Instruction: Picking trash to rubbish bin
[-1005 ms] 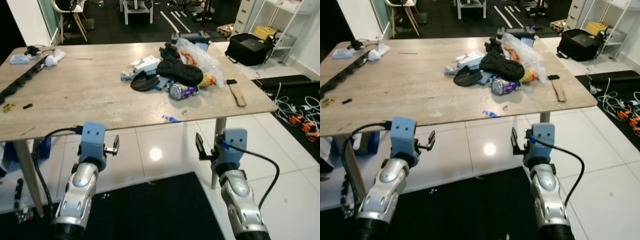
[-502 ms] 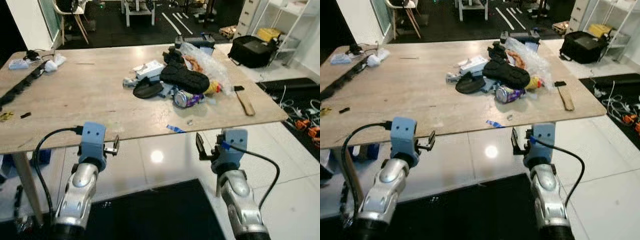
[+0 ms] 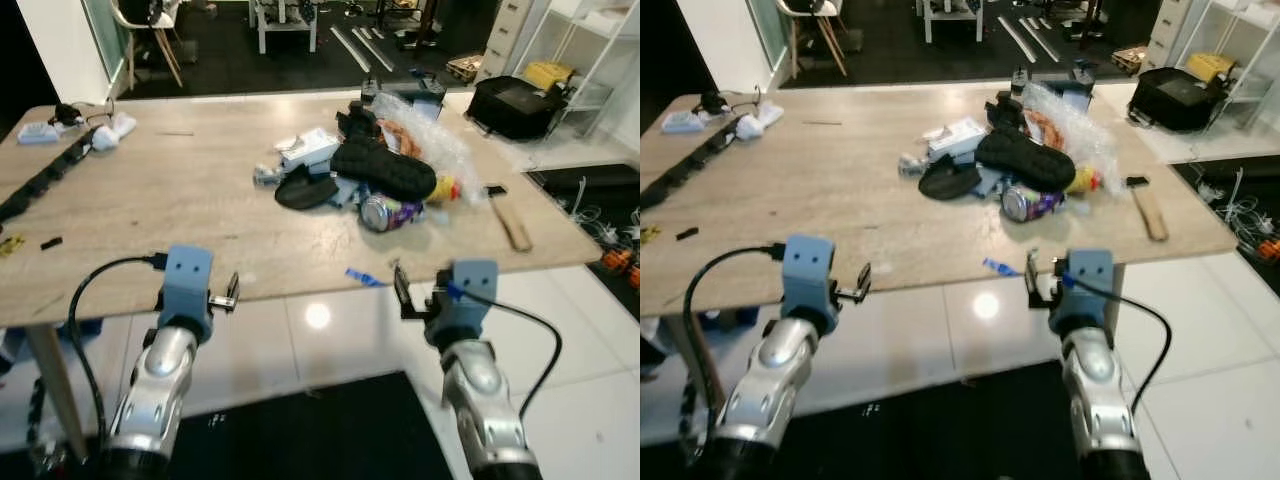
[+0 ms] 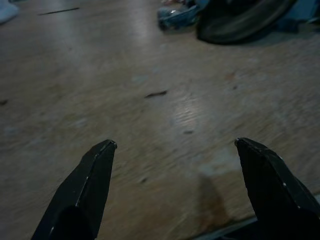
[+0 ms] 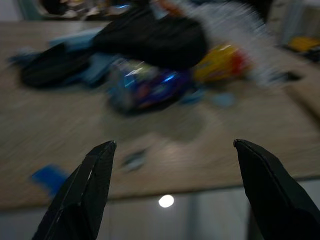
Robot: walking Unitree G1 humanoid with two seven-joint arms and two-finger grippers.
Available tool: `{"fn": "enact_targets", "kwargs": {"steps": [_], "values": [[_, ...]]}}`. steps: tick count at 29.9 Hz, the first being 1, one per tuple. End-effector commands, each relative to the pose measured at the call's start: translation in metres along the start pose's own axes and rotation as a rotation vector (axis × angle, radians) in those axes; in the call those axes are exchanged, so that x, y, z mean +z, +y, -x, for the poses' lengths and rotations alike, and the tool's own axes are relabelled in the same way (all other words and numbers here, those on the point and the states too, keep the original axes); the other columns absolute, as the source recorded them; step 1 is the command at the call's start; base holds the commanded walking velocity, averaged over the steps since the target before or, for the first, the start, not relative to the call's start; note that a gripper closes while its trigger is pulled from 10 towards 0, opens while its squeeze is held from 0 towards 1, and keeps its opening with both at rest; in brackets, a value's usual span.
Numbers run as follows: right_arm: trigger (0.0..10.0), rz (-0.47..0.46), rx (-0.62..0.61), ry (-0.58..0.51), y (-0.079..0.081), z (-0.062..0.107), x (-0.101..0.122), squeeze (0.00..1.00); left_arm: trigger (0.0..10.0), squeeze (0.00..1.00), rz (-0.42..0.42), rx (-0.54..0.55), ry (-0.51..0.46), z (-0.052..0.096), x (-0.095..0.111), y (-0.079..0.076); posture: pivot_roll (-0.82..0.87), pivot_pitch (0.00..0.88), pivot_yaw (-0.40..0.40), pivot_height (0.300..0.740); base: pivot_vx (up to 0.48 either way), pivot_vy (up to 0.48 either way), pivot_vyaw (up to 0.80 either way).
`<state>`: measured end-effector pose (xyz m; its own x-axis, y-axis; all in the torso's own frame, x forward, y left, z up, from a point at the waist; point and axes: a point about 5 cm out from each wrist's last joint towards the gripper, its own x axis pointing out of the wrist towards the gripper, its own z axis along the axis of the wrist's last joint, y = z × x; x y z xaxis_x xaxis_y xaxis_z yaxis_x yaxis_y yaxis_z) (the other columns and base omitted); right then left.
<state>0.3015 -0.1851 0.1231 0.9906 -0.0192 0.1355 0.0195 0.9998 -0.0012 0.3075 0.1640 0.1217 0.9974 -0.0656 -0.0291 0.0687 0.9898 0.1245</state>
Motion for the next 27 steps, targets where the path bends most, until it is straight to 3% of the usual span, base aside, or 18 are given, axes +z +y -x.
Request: {"fn": "enact_targets", "kwargs": {"steps": [1,5,10,27], "values": [[10.0,-0.015,-0.010,0.005,-0.0004,0.0010,-0.0014,0.00,10.0,0.00,-0.012,0.010,0.011,0.0027,-0.0033,0.0041,-0.08,0.092,-0.033,0.740,0.277,0.000,0.00],[10.0,-0.020,-0.018,0.008,-0.0015,0.0012,-0.0012,0.00,10.0,0.00,-0.011,0.010,0.011,0.0031,-0.0035,0.0035,-0.08,0.094,-0.033,0.740,0.275,0.000,0.00],[10.0,-0.022,-0.020,0.007,-0.0017,0.0010,-0.0007,0.00,10.0,0.00,-0.010,0.011,0.012,0.0035,-0.0037,0.0033,-0.08,0.097,-0.035,0.740,0.276,0.000,-0.69],[10.0,-0.025,-0.058,-0.014,-0.0094,-0.0008,0.0045,0.00,10.0,0.00,-0.008,0.008,0.012,0.0026,-0.0031,0.0024,-0.08,0.101,-0.033,0.740,0.276,0.000,0.00]]}}
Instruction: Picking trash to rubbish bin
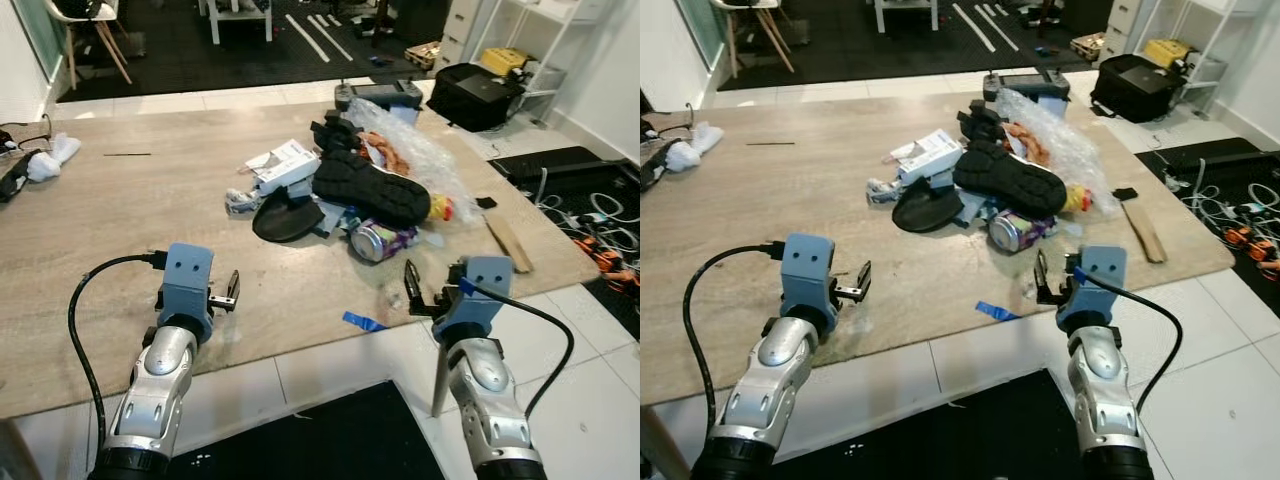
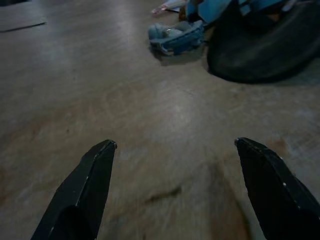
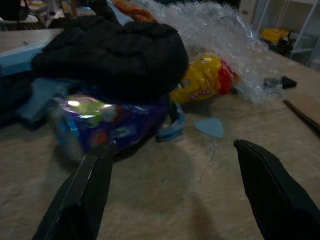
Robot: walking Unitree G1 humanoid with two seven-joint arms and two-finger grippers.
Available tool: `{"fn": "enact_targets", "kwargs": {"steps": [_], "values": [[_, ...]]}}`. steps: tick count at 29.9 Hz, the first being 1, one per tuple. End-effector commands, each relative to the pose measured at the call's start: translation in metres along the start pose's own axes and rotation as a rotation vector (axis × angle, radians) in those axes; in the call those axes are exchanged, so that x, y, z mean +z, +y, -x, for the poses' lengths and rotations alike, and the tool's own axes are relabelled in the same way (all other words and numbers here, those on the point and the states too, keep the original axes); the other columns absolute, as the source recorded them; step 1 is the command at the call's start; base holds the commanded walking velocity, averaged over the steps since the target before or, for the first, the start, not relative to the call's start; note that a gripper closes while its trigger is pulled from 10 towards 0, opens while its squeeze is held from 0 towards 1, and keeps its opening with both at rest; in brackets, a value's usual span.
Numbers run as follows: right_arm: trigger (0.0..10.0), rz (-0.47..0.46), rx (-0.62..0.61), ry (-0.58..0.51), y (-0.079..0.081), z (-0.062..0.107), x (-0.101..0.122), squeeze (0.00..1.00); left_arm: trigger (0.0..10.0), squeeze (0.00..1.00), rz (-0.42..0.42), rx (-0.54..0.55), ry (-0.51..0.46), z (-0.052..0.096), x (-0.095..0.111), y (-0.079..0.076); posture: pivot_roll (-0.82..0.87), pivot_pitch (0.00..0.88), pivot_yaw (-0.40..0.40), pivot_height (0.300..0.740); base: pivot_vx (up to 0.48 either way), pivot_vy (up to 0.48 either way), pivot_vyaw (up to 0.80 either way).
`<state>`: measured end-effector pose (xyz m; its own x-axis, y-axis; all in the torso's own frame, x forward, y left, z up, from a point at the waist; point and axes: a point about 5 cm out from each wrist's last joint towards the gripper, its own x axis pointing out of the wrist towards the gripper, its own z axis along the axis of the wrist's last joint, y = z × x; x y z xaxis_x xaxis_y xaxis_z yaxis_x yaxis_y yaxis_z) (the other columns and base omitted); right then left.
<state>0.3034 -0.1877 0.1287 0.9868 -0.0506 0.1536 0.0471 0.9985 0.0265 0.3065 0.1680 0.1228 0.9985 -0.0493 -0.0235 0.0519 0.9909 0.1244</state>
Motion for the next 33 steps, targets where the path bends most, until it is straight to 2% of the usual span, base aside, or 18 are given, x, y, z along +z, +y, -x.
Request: {"fn": "enact_targets", "kwargs": {"steps": [1,13,16,17,25,26,27,28,29,31,33], "values": [[10.0,-0.001,-0.027,0.001,-0.007,0.001,0.000,0.00,10.0,0.00,-0.009,-0.009,0.015,0.001,-0.004,-0.002,-0.08,0.101,-0.032,0.740,0.281,0.000,0.00],[10.0,-0.052,-0.005,-0.084,-0.002,0.000,0.013,0.00,10.0,0.00,-0.008,-0.008,0.006,0.001,-0.002,0.000,-0.08,0.102,-0.031,0.740,0.275,0.000,0.00],[10.0,-0.088,0.005,-0.105,0.000,0.001,0.016,0.00,10.0,0.00,0.020,-0.017,-0.043,0.001,0.003,-0.001,-0.08,0.103,-0.030,0.740,0.084,0.000,0.00],[10.0,-0.114,0.011,-0.120,0.001,0.001,0.019,0.00,10.0,0.00,0.053,-0.027,-0.077,0.002,0.007,-0.003,-0.08,0.103,-0.030,0.740,0.000,0.000,0.00],[10.0,-0.167,0.032,-0.175,0.007,0.008,0.026,0.00,10.0,0.00,0.085,-0.062,-0.150,0.004,0.019,-0.005,-0.08,0.107,-0.028,0.740,0.000,0.000,0.00],[10.0,-0.168,0.023,-0.179,0.007,0.009,0.026,0.11,10.0,0.00,0.087,-0.066,-0.151,0.004,0.019,-0.005,-0.08,0.107,-0.028,0.740,0.000,0.000,0.00],[10.0,-0.163,0.008,-0.188,0.006,0.011,0.026,0.41,10.0,0.00,0.087,-0.068,-0.151,0.004,0.019,-0.006,-0.08,0.106,-0.028,0.740,0.000,0.000,0.00],[10.0,-0.160,-0.003,-0.195,0.005,0.011,0.026,0.41,10.0,0.00,0.087,-0.070,-0.150,0.003,0.019,-0.006,-0.08,0.106,-0.028,0.740,0.000,0.000,0.00],[10.0,-0.157,-0.025,-0.200,0.003,0.012,0.026,0.99,10.0,0.00,0.087,-0.071,-0.150,0.003,0.019,-0.006,-0.08,0.106,-0.027,0.740,0.000,0.000,0.00],[10.0,-0.172,-0.086,-0.211,-0.006,0.013,0.026,1.00,10.0,0.00,0.089,-0.075,-0.155,0.003,0.019,-0.006,-0.08,0.107,-0.027,0.740,0.000,0.000,0.00],[10.0,-0.174,-0.091,-0.211,-0.007,0.013,0.026,1.00,10.0,0.00,0.090,-0.076,-0.156,0.003,0.019,-0.006,-0.07,0.105,-0.024,0.740,0.000,0.000,0.00]]}}
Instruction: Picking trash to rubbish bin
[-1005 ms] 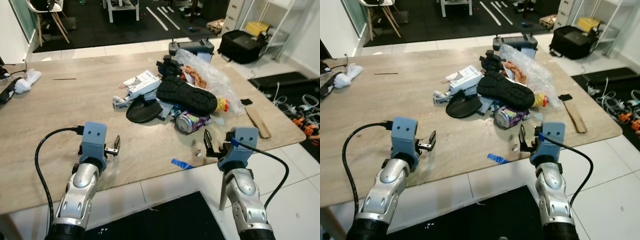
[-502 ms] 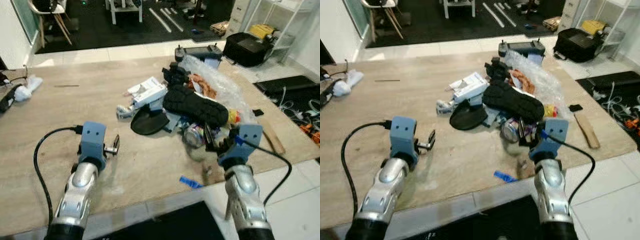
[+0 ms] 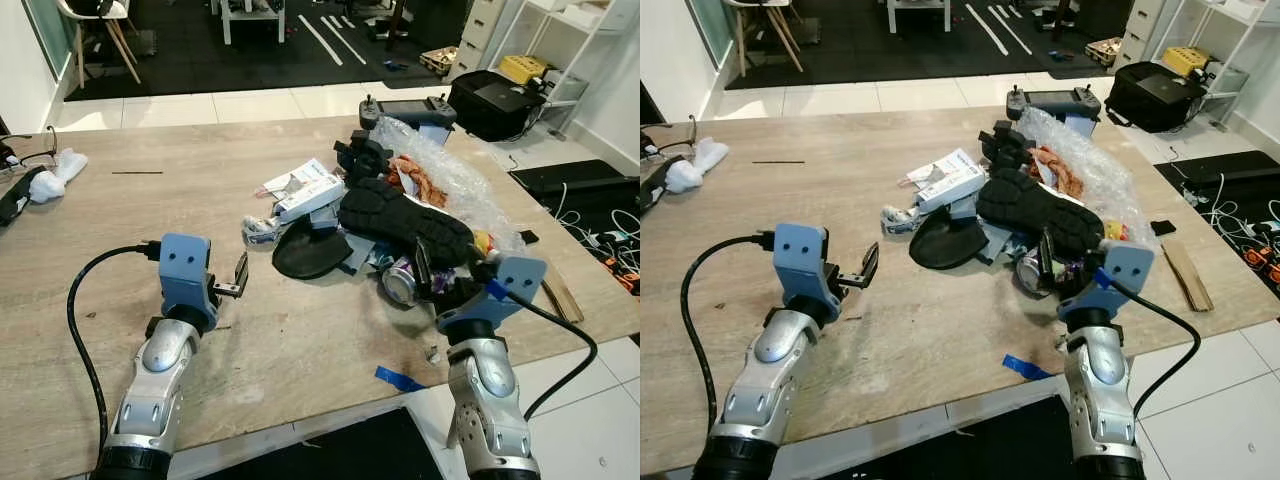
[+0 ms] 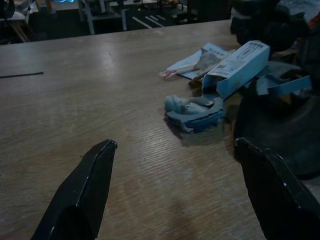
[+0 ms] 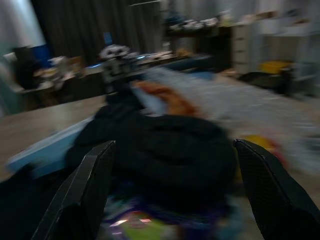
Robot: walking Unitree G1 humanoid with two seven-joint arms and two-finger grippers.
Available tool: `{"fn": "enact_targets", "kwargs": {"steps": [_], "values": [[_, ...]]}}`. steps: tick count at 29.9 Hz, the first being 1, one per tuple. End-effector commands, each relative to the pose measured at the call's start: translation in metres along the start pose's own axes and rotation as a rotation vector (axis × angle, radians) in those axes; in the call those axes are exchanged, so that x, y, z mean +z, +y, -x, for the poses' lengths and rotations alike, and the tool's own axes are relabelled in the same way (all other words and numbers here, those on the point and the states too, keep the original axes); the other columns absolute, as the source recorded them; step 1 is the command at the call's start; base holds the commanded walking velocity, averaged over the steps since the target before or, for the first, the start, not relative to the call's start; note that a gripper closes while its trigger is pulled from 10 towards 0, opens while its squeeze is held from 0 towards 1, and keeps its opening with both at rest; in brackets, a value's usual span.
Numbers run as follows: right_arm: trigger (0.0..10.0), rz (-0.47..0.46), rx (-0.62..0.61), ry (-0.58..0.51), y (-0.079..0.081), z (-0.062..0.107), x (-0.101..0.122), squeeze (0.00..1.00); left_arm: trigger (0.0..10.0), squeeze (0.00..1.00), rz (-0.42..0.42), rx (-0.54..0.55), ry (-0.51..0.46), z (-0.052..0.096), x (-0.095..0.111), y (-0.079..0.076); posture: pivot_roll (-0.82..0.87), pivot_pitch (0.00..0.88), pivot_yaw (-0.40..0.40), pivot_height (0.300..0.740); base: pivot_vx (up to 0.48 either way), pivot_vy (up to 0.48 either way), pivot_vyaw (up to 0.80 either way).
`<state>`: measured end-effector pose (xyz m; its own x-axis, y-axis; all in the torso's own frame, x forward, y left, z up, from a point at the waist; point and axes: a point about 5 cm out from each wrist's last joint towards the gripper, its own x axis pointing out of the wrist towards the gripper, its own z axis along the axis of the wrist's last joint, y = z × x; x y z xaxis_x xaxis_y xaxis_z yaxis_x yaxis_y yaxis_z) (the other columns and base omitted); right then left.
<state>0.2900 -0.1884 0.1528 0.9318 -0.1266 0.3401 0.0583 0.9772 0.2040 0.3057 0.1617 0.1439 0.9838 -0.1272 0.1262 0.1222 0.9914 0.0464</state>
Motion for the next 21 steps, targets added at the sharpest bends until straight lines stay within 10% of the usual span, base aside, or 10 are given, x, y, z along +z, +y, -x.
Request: {"fn": "enact_targets", "kwargs": {"steps": [1,14,15,21], "values": [[10.0,-0.014,-0.043,-0.018,-0.009,0.002,0.003,1.00,10.0,0.00,0.009,-0.012,-0.001,0.002,-0.002,-0.002,-0.07,0.105,-0.024,0.740,0.000,0.000,0.00],[10.0,-0.059,-0.076,0.058,-0.036,-0.014,-0.001,0.94,10.0,0.00,0.002,-0.034,-0.008,0.002,0.001,0.000,-0.06,0.097,-0.011,0.740,0.000,0.000,0.00],[10.0,-0.072,-0.057,0.068,-0.036,-0.019,0.000,0.00,10.0,0.00,-0.011,-0.033,0.003,0.002,0.000,0.000,-0.06,0.098,-0.011,0.740,0.000,0.000,0.00],[10.0,-0.119,-0.034,0.089,-0.043,-0.030,-0.001,0.00,10.0,0.00,-0.036,-0.016,0.019,0.002,-0.001,0.003,-0.04,0.107,-0.014,0.740,0.000,0.000,0.00]]}}
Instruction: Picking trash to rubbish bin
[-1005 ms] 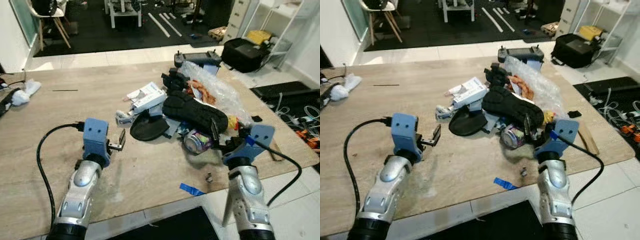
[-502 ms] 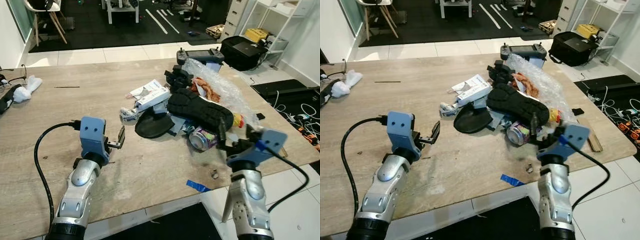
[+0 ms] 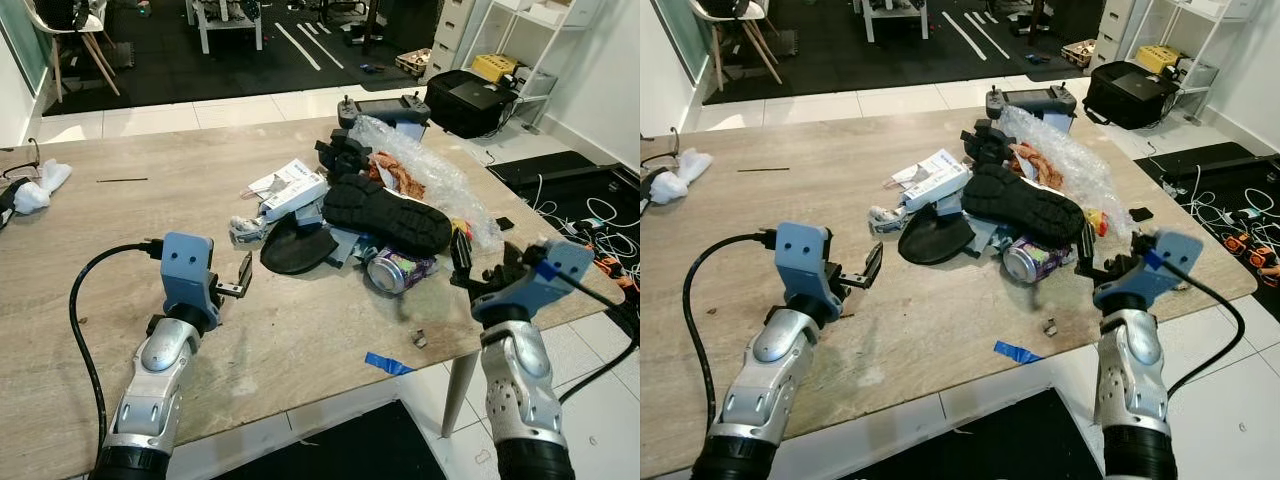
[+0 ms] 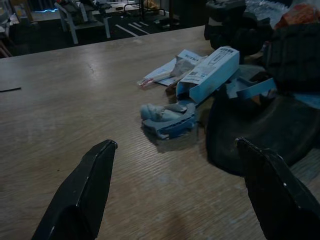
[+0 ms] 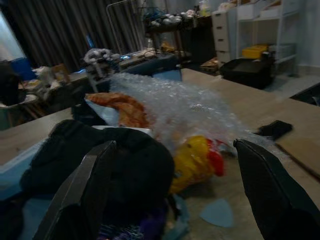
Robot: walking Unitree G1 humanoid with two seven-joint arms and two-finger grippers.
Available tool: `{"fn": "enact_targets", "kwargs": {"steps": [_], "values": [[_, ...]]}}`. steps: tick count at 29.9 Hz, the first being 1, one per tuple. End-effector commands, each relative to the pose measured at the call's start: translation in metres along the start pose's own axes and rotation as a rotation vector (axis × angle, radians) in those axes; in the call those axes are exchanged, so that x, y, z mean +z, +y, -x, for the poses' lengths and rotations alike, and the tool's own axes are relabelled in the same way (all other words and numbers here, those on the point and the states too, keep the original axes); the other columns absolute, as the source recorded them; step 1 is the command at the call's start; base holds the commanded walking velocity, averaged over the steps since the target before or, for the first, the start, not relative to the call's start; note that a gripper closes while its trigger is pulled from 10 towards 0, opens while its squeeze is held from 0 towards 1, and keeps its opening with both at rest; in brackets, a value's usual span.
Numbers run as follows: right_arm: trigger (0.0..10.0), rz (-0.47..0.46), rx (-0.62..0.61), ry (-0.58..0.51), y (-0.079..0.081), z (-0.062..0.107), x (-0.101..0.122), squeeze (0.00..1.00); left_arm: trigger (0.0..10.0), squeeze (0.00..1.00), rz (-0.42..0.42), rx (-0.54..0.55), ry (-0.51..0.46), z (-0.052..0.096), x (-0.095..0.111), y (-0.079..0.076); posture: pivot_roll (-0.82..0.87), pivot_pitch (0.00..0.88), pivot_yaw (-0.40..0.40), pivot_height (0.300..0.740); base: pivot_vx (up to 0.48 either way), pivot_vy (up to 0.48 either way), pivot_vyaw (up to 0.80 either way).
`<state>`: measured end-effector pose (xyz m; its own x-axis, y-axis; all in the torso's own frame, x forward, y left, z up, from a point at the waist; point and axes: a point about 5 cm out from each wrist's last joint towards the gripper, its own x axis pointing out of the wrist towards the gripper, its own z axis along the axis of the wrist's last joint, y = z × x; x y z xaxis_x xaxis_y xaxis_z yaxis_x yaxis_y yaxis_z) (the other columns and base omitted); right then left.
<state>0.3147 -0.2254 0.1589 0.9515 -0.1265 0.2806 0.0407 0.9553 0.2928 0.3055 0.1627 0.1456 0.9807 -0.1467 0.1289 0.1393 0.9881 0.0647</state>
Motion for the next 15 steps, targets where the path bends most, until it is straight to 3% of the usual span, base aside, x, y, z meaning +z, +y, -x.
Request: {"fn": "enact_targets", "kwargs": {"steps": [1,6,7,8,15], "values": [[10.0,-0.043,-0.020,0.030,-0.012,-0.003,-0.003,0.00,10.0,0.00,-0.023,0.004,0.022,0.002,-0.003,0.003,-0.04,0.107,-0.014,0.740,0.000,0.000,0.00],[10.0,-0.085,0.017,0.041,-0.015,-0.011,-0.001,0.00,10.0,0.00,-0.024,0.009,0.016,0.003,0.000,0.006,-0.04,0.122,-0.008,0.740,0.000,0.000,0.00],[10.0,-0.094,0.041,0.041,-0.015,-0.013,0.000,0.62,10.0,0.00,-0.023,0.012,0.015,0.003,0.001,0.007,-0.03,0.128,-0.006,0.740,0.000,0.000,0.00],[10.0,-0.097,0.058,0.035,-0.014,-0.015,0.001,1.00,10.0,0.00,-0.024,0.011,0.015,0.003,0.002,0.008,-0.03,0.136,-0.003,0.740,0.000,0.000,0.00],[10.0,-0.141,0.119,0.025,-0.016,-0.024,0.003,1.00,10.0,0.00,-0.037,0.009,0.017,0.003,0.003,0.008,-0.02,0.155,0.006,0.740,0.000,0.000,0.00]]}}
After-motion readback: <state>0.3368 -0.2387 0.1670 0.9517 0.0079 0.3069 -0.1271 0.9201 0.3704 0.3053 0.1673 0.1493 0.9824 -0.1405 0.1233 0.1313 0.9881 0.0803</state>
